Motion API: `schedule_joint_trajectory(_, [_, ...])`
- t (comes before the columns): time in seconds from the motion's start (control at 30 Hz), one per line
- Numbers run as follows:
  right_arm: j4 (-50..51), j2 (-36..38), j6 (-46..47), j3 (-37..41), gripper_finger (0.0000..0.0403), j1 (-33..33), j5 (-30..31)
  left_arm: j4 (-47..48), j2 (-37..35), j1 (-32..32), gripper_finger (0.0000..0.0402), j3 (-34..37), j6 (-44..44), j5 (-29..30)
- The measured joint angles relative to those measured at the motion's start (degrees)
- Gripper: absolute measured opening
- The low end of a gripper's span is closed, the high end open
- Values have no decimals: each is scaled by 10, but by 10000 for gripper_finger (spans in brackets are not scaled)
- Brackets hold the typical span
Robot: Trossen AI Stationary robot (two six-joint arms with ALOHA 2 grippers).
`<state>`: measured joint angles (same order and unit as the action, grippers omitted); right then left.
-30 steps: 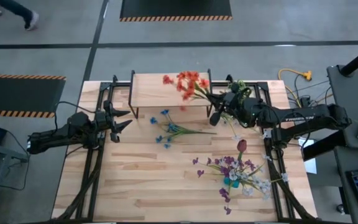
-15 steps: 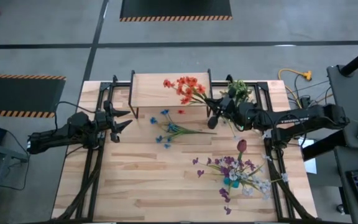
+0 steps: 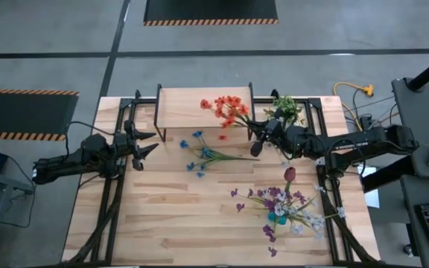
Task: Pick and place flowers into a vace then onto a shelf
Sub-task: Put the orange flowers into the transparent flower vase
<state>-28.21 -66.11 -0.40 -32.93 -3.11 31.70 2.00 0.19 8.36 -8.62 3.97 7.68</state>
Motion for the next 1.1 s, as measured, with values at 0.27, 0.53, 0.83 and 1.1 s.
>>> schedule_joint_trajectory(0.27, [12,0,4,12,8,-7,14,0,0,0,175,0,0,0])
schedule_joint_trajectory(0.53, [37,1,4,12,8,-7,19,0,0,0,175,0,0,0])
schedule_joint_trajectory(0.83, [94,0,41,13,8,-7,31,0,0,0,175,0,0,0])
schedule_joint_trajectory(1.1, [111,1,62,13,8,-10,30,0,0,0,175,0,0,0])
